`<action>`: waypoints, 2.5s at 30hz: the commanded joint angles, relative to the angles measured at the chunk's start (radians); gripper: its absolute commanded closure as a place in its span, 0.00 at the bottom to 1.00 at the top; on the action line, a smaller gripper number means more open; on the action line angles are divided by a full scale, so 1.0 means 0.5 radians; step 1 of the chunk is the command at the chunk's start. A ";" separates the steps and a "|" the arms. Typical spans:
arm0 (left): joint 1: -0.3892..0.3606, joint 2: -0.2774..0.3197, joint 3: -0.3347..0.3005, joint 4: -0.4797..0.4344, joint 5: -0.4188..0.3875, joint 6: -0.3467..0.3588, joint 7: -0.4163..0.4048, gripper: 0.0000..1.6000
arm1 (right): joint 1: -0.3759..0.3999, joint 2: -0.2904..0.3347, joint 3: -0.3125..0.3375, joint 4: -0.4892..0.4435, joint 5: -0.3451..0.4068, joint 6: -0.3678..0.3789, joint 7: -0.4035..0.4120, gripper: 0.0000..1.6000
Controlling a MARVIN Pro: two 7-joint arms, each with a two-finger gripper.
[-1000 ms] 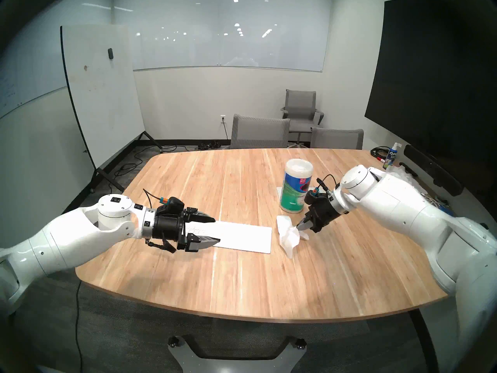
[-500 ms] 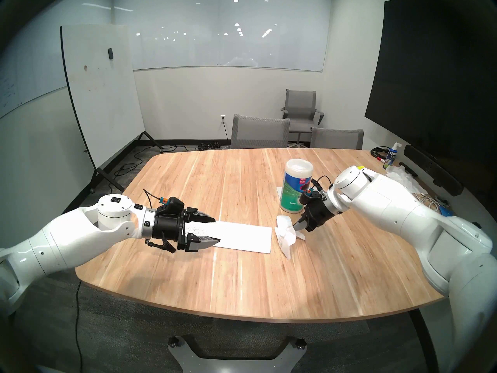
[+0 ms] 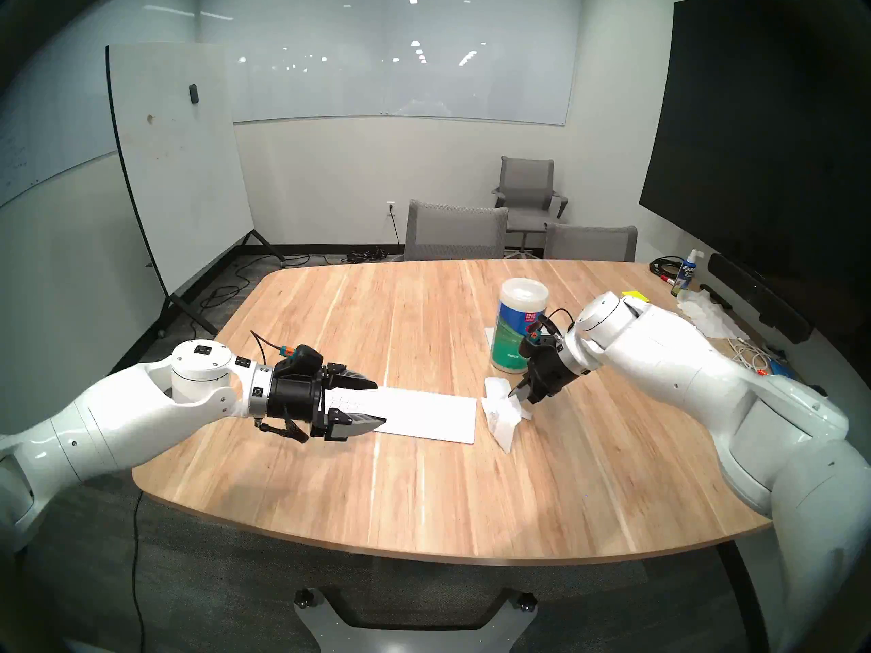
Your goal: Wipe the keyboards and mice with a disinfecting wipe, then set the wipe down
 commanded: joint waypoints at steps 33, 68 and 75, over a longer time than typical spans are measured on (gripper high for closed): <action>-0.025 0.001 -0.024 -0.027 -0.010 -0.005 -0.002 0.00 | -0.065 0.162 0.080 -0.601 0.112 0.188 0.091 1.00; -0.025 0.001 -0.024 -0.027 -0.010 -0.005 -0.002 0.00 | -0.047 -0.175 0.012 -0.275 -0.014 0.327 -0.076 1.00; -0.025 0.001 -0.024 -0.027 -0.010 -0.005 -0.002 0.00 | -0.062 -0.074 -0.011 -0.407 -0.037 0.327 0.024 1.00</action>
